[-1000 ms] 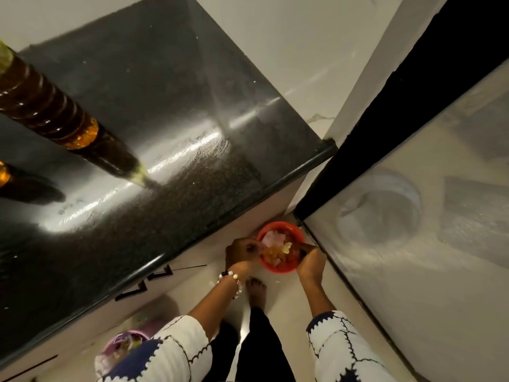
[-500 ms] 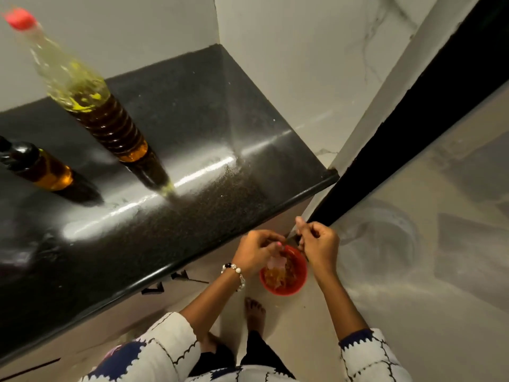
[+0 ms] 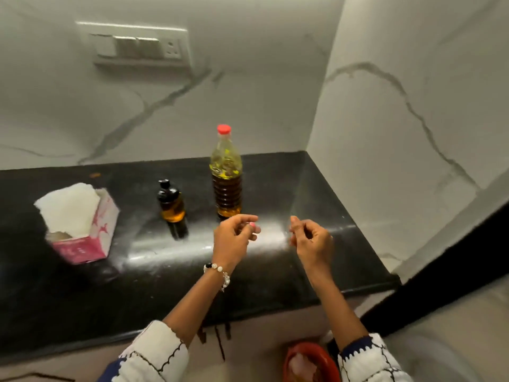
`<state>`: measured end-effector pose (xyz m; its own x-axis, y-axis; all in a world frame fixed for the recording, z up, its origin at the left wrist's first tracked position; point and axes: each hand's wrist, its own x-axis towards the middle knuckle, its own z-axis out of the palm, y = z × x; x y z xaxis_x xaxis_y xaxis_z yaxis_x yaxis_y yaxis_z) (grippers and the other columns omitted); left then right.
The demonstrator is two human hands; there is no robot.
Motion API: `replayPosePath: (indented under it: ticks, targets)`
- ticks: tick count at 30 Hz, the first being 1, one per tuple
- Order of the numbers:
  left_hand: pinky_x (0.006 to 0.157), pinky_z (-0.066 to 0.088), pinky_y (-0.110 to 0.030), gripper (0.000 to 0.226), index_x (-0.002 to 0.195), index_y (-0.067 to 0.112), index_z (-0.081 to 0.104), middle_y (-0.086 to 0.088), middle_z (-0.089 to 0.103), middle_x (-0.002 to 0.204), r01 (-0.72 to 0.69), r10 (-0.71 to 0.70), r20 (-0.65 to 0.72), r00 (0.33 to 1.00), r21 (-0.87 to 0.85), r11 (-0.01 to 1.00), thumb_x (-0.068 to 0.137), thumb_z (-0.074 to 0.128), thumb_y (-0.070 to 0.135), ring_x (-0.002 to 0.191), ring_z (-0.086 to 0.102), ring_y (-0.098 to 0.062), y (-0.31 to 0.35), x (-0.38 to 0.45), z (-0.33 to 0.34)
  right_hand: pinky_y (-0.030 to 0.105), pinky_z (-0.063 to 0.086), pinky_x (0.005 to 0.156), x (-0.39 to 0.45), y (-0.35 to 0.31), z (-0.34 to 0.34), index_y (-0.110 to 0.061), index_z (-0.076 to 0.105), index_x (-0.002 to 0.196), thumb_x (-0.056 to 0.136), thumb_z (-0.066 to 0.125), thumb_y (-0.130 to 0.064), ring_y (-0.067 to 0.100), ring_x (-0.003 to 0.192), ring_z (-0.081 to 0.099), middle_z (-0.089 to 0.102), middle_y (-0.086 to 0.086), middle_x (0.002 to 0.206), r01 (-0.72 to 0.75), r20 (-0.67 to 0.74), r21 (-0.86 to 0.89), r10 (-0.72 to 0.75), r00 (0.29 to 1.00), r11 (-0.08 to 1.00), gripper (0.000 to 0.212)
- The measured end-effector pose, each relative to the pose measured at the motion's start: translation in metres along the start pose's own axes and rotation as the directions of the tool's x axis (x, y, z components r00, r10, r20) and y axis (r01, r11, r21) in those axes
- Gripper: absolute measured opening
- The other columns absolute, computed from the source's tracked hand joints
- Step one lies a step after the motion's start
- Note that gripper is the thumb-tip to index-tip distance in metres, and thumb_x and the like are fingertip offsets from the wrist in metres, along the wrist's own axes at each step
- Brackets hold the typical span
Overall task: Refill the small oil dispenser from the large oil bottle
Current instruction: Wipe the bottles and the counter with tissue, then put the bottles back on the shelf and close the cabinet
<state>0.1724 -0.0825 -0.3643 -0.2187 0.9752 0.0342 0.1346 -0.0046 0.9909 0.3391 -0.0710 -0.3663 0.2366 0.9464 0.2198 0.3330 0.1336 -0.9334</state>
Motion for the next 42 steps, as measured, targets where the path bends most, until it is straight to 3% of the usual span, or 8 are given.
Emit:
replayPosePath:
  ticks: [3,5,8,11,15,20,27,42]
  targets:
    - [0.068,0.055,-0.028,0.016,0.096,0.019,0.069,-0.003,0.074,0.078,-0.031,0.039,-0.215,0.976,0.042,0.999,0.091,0.059,0.008,0.074,0.071,-0.013,-0.008,0.023,-0.046,0.030,0.053,0.055,0.021,-0.008,0.043,-0.014,0.067,0.073,0.088,0.065,-0.029,0.014,0.057,0.061,0.064,0.000,0.061,0.082,0.096,-0.001,-0.081,0.992,0.997,0.021]
    - [0.073,0.056,-0.030,0.013,0.098,0.019,0.070,0.001,0.073,0.078,-0.036,0.067,-0.331,0.941,0.099,0.994,0.089,0.064,0.013,0.075,0.070,-0.011,-0.015,0.037,-0.070,0.027,0.055,0.061,0.036,-0.009,0.069,-0.015,0.069,0.086,0.085,0.070,-0.024,0.017,0.066,0.064,0.067,-0.001,0.070,0.098,0.146,-0.001,-0.097,0.984,0.995,0.010]
    - [0.078,0.053,-0.027,0.022,0.105,0.012,0.070,0.002,0.069,0.082,0.007,0.094,-0.503,0.859,0.194,0.981,0.084,0.071,0.013,0.074,0.063,-0.007,-0.022,0.054,-0.098,0.024,0.055,0.075,0.055,-0.008,0.110,-0.011,0.064,0.111,0.076,0.078,-0.023,0.016,0.086,0.064,0.066,0.004,0.094,0.063,0.218,-0.010,-0.059,0.974,0.998,0.040]
    - [0.087,0.045,-0.028,0.044,0.117,0.010,0.061,-0.007,0.060,0.105,0.106,0.048,-0.584,0.810,0.226,0.968,0.076,0.078,0.013,0.094,0.058,-0.018,-0.035,0.073,-0.117,0.031,0.051,0.090,0.068,-0.004,0.144,-0.010,0.045,0.135,0.068,0.084,-0.028,0.017,0.107,0.056,0.055,0.007,0.122,-0.007,0.252,-0.038,0.017,0.968,0.999,0.080]
    - [0.096,0.038,-0.031,0.074,0.132,0.009,0.047,-0.012,0.045,0.132,0.244,-0.067,-0.591,0.804,0.226,0.943,0.069,0.084,0.018,0.118,0.049,-0.027,-0.057,0.101,-0.137,0.043,0.043,0.102,0.087,0.002,0.179,-0.019,0.031,0.142,0.054,0.090,-0.039,0.021,0.125,0.045,0.045,0.005,0.136,-0.038,0.269,-0.041,0.047,0.962,0.998,0.107]
    - [0.106,0.040,-0.038,0.091,0.137,0.012,0.043,-0.008,0.050,0.135,0.297,-0.169,-0.491,0.855,0.196,0.935,0.060,0.090,0.023,0.126,0.048,-0.025,-0.079,0.131,-0.151,0.037,0.047,0.096,0.101,0.003,0.204,-0.025,0.032,0.136,0.049,0.092,-0.037,0.018,0.118,0.051,0.052,0.001,0.130,-0.068,0.272,0.081,0.043,0.961,0.994,0.107]
    - [0.090,0.051,-0.037,0.067,0.113,0.015,0.058,-0.006,0.068,0.110,0.245,-0.117,-0.453,0.884,0.236,0.940,0.055,0.092,0.023,0.103,0.063,-0.023,-0.096,0.139,-0.154,0.019,0.046,0.080,0.105,-0.004,0.211,-0.015,0.045,0.123,0.052,0.093,-0.028,0.011,0.100,0.056,0.059,0.000,0.114,-0.010,0.161,0.041,0.003,0.987,0.999,0.087]
    - [0.070,0.053,-0.014,0.051,0.094,0.028,0.065,0.010,0.070,0.087,0.072,0.007,-0.300,0.954,0.251,0.965,0.051,0.094,0.024,0.083,0.066,-0.003,-0.038,0.104,-0.150,0.025,0.052,0.081,0.083,-0.038,0.185,-0.018,0.051,0.117,0.047,0.093,-0.034,0.012,0.096,0.061,0.064,-0.002,0.107,0.047,0.215,0.046,-0.055,0.975,0.998,0.083]
